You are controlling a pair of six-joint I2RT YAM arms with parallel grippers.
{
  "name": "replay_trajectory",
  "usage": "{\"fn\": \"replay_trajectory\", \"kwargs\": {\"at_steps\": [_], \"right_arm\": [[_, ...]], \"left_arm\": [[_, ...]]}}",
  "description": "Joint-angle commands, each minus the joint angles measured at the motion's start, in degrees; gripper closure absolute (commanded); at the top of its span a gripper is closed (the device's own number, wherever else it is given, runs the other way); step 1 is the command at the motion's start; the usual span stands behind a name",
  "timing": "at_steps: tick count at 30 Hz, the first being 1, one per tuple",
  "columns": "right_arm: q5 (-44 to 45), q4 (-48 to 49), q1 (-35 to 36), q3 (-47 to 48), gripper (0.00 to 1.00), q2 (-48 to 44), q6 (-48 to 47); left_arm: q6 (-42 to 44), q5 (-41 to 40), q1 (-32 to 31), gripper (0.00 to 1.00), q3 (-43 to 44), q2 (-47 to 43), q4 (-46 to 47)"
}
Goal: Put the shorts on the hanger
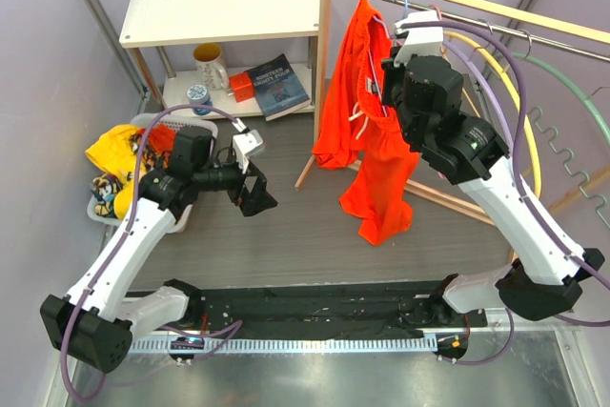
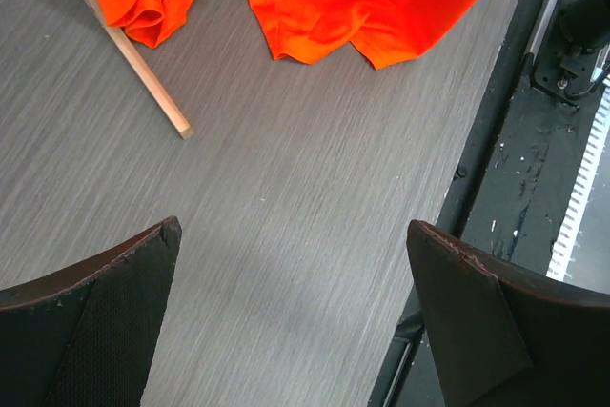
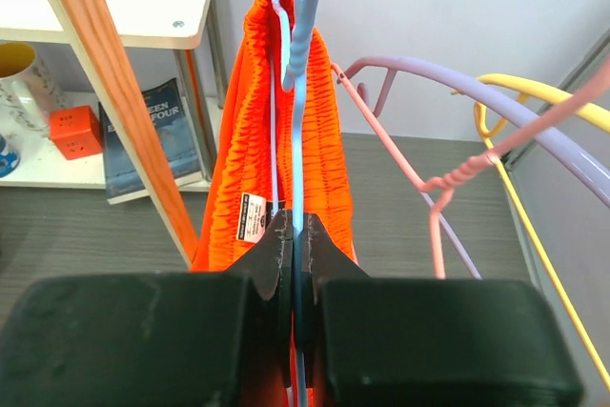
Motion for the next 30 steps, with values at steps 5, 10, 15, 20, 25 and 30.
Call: {"fn": "replay_trajectory", "kwargs": {"at_steps": [5,10,15,20,25,30], "right_arm": [[3.5,17.0,-0.1,-5.7,0.99,-4.3,-5.9],[5.1,23.2,-0.1,-8.2,0.99,-4.3,-9.6],[7.0,27.8,-0.2,-9.1,0.99,-3.6,-11.7],[6.0,27.4,-0.2,-8.0,0.99,-4.1,-11.2],[7.6,27.1,-0.1,-8.0,0.99,-3.8,-12.6],[7.8,30.9,-0.2,-10.4,0.99,-2.5,-14.7]], "left_arm": [[-0.1,2.6,0.2,0.0,-0.6,-1.8,1.6],[0.2,1.9,0.2,0.0,-2.1,-3.4,1.4],[0.1,2.1,0.2,0.0,-3.1,-3.8,1.5],[0.5,2.4,0.2,0.0,-3.0,-3.2,1.4],[0.4,3.0,0.2,0.0,-3.2,-3.1,1.6],[0.3,2.8,0.2,0.0,-2.9,-2.9,1.8]]}}
